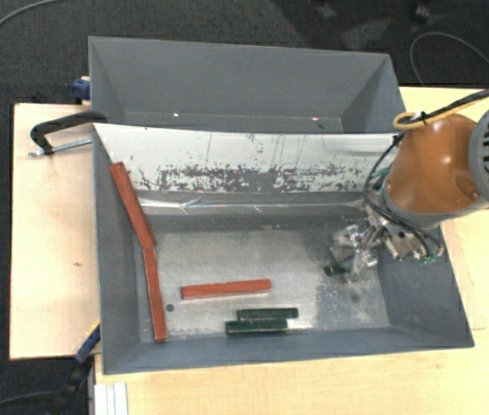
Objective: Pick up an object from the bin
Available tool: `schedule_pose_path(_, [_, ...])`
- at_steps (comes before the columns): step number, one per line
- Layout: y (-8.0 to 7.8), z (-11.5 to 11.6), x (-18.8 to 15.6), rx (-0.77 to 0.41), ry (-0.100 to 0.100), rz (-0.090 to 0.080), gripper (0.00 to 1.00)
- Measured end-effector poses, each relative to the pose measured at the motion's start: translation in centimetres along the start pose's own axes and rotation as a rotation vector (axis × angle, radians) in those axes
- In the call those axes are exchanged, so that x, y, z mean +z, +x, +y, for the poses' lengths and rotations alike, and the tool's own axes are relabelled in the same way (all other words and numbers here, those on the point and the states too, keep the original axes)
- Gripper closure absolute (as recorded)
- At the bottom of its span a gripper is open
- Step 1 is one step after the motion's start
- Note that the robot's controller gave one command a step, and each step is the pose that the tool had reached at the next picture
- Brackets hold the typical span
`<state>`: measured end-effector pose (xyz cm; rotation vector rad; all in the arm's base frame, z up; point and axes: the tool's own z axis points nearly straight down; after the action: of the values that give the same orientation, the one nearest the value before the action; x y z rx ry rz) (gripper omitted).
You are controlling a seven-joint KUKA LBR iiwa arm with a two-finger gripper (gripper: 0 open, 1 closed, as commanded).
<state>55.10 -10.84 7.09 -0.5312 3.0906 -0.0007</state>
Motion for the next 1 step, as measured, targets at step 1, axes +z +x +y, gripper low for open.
schedule_pose_path(1, [-1.09,3.21,-12.77,-0.016,0.003,-0.008,1.00])
